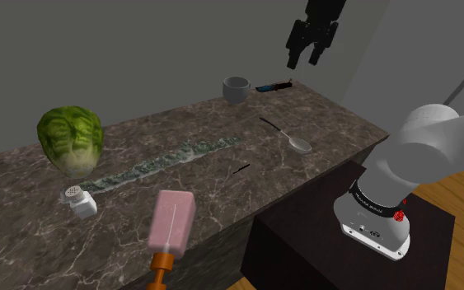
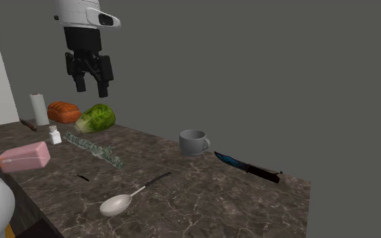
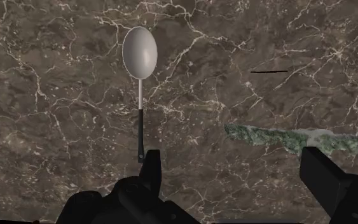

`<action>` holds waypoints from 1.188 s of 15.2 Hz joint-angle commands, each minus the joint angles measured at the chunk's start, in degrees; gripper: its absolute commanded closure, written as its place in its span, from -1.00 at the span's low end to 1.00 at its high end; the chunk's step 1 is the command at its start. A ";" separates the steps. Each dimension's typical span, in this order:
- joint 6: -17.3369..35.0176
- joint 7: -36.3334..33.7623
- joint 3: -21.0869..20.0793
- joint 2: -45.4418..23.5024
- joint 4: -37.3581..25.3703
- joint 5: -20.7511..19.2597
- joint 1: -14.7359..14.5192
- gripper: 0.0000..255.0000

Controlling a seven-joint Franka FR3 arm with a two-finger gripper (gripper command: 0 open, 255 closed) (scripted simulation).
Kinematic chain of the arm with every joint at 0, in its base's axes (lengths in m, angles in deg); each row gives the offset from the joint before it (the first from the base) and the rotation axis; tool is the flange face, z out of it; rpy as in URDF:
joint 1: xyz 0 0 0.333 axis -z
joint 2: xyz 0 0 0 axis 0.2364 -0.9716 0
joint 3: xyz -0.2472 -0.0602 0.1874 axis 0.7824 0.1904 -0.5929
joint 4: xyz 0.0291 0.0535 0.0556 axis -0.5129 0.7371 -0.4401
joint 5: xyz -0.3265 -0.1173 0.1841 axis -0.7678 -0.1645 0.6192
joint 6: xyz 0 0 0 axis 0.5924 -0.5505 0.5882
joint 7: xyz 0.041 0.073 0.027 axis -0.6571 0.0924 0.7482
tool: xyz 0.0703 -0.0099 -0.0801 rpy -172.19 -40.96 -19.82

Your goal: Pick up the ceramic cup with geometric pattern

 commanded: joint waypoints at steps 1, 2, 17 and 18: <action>0.00 0.00 0.00 0.00 0.00 0.00 0.00 -1.00; 1.48 0.81 0.52 -1.74 -0.09 -0.47 0.31 -1.00; 19.27 11.40 7.35 -32.05 -10.67 -4.37 3.74 -1.00; 20.04 12.05 7.73 -34.22 -11.96 -4.39 3.90 -1.00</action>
